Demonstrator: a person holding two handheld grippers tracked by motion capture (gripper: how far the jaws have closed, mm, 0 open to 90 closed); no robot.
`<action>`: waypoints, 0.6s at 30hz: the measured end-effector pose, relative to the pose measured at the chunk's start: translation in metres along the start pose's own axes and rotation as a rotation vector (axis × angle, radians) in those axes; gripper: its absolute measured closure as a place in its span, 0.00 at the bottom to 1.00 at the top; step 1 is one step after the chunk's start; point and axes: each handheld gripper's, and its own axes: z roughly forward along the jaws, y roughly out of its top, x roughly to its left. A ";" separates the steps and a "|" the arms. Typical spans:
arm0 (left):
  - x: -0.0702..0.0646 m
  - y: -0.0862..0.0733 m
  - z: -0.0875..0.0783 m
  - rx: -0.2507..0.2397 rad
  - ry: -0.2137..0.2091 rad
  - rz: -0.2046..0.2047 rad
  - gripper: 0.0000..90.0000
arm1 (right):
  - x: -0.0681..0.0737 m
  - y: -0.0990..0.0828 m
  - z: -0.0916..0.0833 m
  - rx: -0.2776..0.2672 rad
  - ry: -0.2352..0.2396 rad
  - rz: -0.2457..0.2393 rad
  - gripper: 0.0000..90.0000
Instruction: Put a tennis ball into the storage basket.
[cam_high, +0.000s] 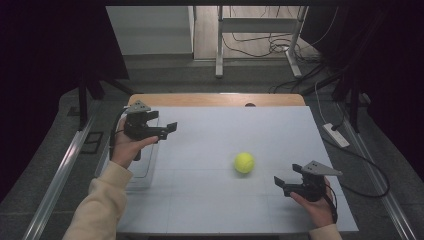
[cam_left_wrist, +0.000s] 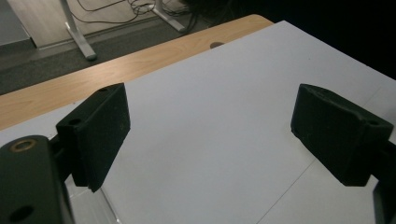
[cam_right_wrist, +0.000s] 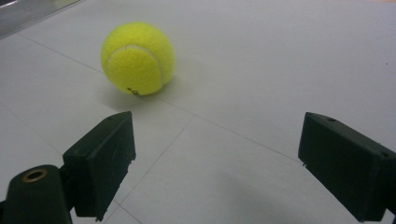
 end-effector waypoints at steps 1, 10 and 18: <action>-0.002 0.000 0.001 0.000 -0.003 0.002 0.14 | 0.000 0.000 0.000 0.000 0.000 0.000 0.12; -0.014 -0.001 0.012 0.020 -0.033 0.026 0.15 | 0.001 0.000 0.001 0.002 0.004 -0.005 0.12; -0.023 0.000 0.019 0.034 -0.050 0.053 0.14 | 0.004 0.002 -0.001 -0.025 0.035 0.024 0.12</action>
